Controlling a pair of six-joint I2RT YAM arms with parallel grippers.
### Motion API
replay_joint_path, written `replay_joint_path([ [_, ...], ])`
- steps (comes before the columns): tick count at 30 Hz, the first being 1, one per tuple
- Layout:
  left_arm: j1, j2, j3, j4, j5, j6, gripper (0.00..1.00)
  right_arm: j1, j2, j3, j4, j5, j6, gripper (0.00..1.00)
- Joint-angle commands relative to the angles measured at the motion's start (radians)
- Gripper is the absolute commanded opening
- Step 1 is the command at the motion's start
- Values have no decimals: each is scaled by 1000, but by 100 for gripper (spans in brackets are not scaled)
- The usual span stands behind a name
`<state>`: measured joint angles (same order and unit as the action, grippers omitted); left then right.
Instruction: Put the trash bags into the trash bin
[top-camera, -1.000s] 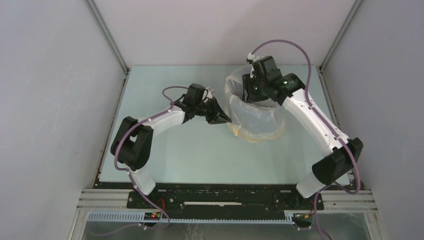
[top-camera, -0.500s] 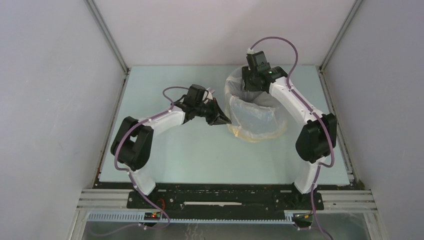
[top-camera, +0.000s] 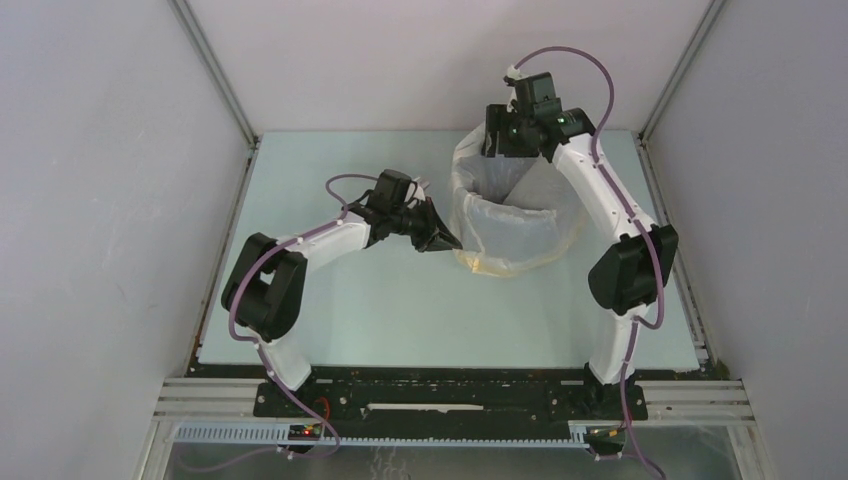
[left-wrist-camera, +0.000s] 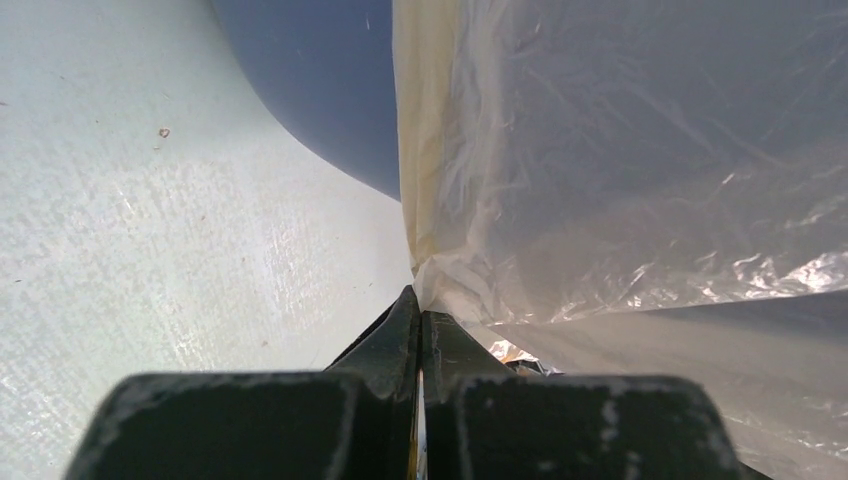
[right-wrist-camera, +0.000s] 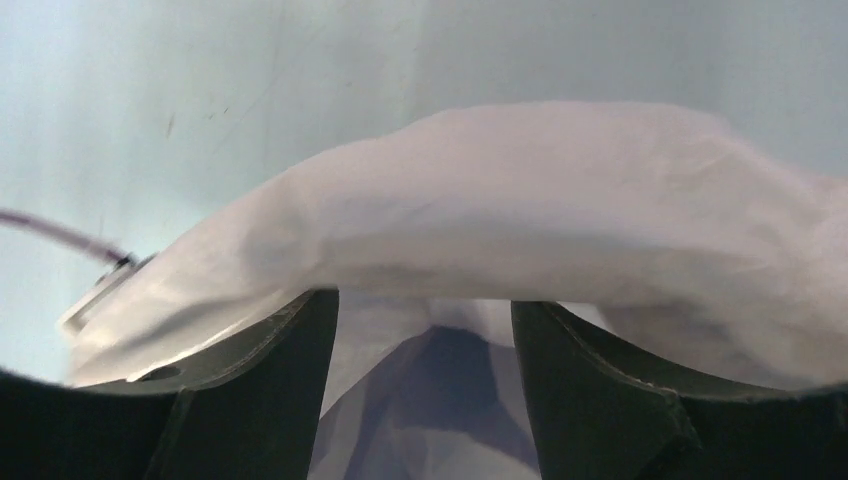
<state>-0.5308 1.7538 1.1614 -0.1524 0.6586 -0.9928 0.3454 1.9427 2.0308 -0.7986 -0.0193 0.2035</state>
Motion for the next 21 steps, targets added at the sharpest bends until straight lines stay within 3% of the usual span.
replay_joint_path([
  [1, -8, -4, 6, -13, 6, 29, 0, 41, -87, 23, -159, -123, -13, 73],
  [5, -8, 7, 23, -13, 14, 27, 0, 28, -188, -161, -89, -216, 31, 69],
  [7, -8, 7, 31, -13, 16, 26, 0, -2, -206, -242, -46, -245, 63, 60],
  [10, -8, 7, 35, -16, 17, 29, 0, -25, -228, -311, -48, -110, 67, 49],
  [16, -6, 6, 23, -17, 22, 37, 0, -34, -260, -414, 4, 168, 26, 48],
  [18, -8, 5, 27, -18, 24, 38, 0, -47, -234, -399, -11, 113, 55, 49],
  [21, -8, 13, 40, -17, 27, 41, 0, -36, -219, -361, -4, -94, 89, 50],
])
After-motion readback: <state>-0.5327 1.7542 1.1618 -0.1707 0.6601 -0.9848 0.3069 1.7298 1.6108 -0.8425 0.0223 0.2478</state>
